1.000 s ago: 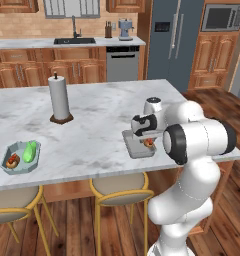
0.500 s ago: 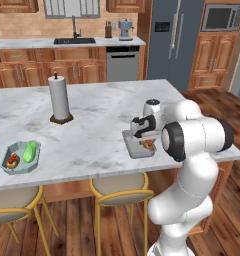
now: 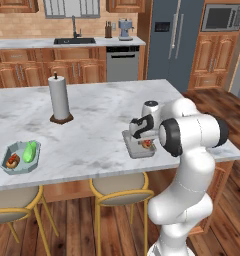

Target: Place one cooked food and one vegetable from the large plate to each tupperware container.

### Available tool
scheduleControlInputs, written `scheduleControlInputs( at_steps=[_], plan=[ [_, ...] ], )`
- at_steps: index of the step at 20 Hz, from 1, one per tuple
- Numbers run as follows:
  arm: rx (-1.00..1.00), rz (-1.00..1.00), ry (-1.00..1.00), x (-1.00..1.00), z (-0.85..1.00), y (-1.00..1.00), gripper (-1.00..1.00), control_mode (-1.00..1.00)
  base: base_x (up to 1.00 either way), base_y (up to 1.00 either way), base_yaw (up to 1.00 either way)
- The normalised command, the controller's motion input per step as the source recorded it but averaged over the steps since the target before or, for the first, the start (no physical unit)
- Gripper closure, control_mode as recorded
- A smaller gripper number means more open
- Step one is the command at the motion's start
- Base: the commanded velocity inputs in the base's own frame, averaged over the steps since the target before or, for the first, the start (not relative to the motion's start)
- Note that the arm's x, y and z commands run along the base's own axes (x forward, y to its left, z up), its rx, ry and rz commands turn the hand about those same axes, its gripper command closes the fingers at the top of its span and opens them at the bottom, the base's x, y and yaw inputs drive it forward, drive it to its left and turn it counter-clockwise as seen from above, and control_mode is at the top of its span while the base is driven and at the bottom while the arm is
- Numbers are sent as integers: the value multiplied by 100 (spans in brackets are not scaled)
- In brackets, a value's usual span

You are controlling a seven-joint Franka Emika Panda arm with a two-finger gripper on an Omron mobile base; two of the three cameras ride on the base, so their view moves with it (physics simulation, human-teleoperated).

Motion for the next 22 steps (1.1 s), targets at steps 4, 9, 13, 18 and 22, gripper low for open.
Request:
scheduleControlInputs(
  at_steps=[4,9,13,18,22],
  plan=[
    [0,0,0,8,-4,7,-100,-100,0,0,0],
    [0,0,0,0,0,0,-100,-100,0,0,0],
    [0,0,0,-15,5,0,-100,-100,0,0,0],
    [0,-5,0,-26,36,-7,-100,-100,0,0,0],
    [1,-3,0,-67,100,-3,-100,-100,0,0,0]
  ],
)
